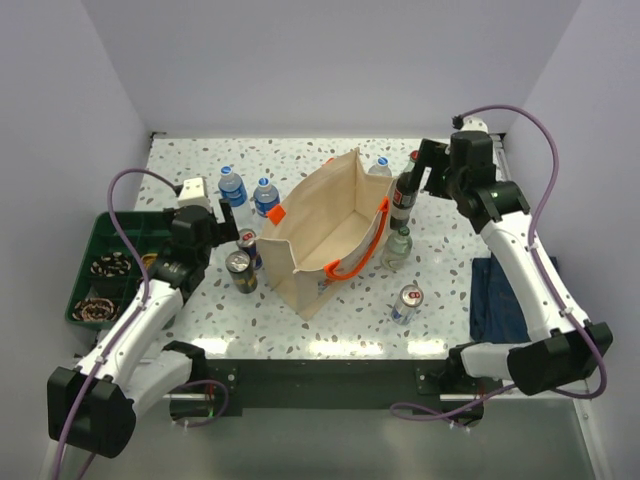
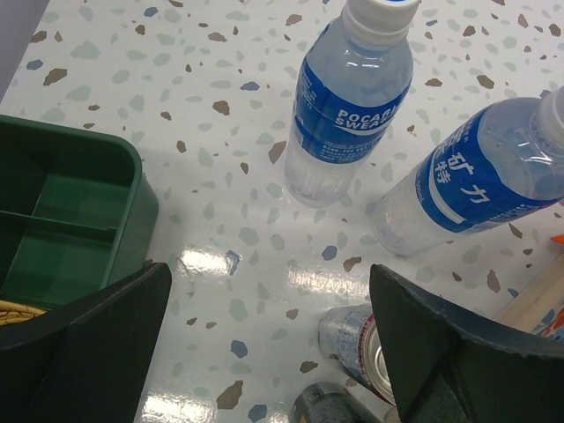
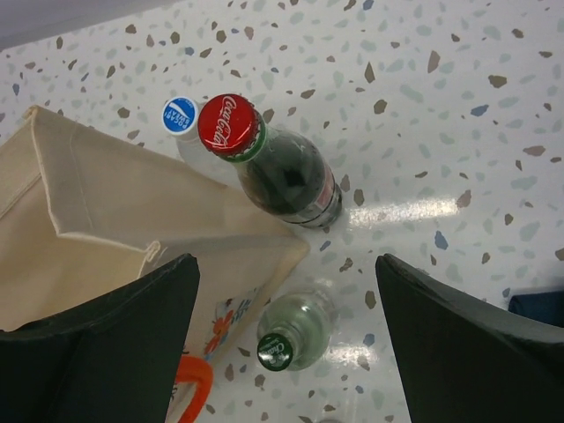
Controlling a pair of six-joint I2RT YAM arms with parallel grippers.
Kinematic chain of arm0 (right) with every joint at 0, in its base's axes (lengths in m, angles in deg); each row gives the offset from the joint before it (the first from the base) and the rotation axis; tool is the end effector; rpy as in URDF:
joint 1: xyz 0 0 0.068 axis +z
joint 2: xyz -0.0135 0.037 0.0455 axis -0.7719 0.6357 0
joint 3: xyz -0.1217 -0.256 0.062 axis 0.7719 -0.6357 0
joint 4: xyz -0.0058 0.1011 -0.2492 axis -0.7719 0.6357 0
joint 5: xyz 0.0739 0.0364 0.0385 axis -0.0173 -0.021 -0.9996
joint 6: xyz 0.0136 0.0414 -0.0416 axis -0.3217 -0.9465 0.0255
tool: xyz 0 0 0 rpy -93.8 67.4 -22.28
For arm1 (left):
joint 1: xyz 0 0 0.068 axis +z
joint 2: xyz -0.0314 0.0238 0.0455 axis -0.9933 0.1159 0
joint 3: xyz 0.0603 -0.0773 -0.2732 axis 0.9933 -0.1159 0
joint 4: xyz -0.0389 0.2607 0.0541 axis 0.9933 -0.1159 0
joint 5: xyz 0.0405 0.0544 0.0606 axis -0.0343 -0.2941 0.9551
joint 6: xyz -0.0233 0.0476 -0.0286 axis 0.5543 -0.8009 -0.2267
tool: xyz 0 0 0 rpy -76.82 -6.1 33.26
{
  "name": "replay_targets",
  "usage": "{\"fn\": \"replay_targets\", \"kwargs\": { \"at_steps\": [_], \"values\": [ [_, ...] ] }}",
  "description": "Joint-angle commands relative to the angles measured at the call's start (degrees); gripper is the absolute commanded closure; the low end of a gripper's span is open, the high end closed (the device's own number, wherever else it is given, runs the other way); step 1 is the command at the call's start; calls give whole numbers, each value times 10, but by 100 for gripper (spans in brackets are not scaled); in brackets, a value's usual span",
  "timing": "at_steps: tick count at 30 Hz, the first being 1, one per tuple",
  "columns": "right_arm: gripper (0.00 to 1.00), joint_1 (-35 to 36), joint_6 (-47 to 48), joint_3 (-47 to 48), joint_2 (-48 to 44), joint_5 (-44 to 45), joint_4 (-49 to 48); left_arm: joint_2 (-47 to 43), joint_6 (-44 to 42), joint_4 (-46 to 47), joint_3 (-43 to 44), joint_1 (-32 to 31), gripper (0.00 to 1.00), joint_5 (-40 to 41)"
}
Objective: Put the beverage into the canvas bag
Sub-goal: Pick up the drink from the center of the board.
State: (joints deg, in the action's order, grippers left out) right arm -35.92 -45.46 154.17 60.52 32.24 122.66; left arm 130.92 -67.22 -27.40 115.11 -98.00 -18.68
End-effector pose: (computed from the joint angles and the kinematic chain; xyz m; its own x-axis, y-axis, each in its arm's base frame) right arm 0.2770 0.0630 0.4136 -0.4857 0.2585 -0.8350 0.1129 0.9658 0.2333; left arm 0.2195 -0.0406 0.2773 -0.3789 -0.1946 -0.9047 -0.2066 0.9708 -0.1223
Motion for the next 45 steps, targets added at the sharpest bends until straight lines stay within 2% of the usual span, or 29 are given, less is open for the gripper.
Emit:
{"fn": "replay_targets", "kwargs": {
  "at_steps": [1, 13, 15, 16, 17, 18, 36, 39, 40, 42, 43, 45],
  "values": [
    [15, 1, -16, 26, 15, -38, -33, -8, -7, 21, -1, -1, 0, -5],
    [17, 5, 5, 0, 45, -12, -142, -1, -11, 22, -1, -1, 0, 1],
    [19, 8, 13, 2, 55, -9, -149, -1, -11, 22, -1, -1, 0, 2],
    [22, 8, 16, 3, 59, -9, -155, -1, -11, 22, -1, -1, 0, 3],
    [31, 9, 25, 5, 63, -9, -156, -1, -11, 22, 0, -1, 0, 3],
    [34, 9, 29, 6, 71, -6, -158, -1, -11, 22, 0, -1, 0, 3],
    [46, 35, 87, 39, 123, 60, -181, 0, -12, 18, 0, -1, 0, 18],
    [52, 41, 92, 47, 128, 65, -179, 0, -12, 18, -1, -1, 0, 21],
    [59, 43, 93, 51, 130, 65, -178, 0, -12, 17, -1, -1, 0, 22],
    [65, 45, 94, 56, 134, 66, -174, -1, -12, 17, -1, -1, 0, 22],
    [72, 46, 93, 58, 133, 66, -168, -1, -12, 17, -2, -1, 0, 22],
    [77, 47, 93, 60, 134, 68, -164, -4, -11, 17, -2, -1, 0, 23]
  ]
}}
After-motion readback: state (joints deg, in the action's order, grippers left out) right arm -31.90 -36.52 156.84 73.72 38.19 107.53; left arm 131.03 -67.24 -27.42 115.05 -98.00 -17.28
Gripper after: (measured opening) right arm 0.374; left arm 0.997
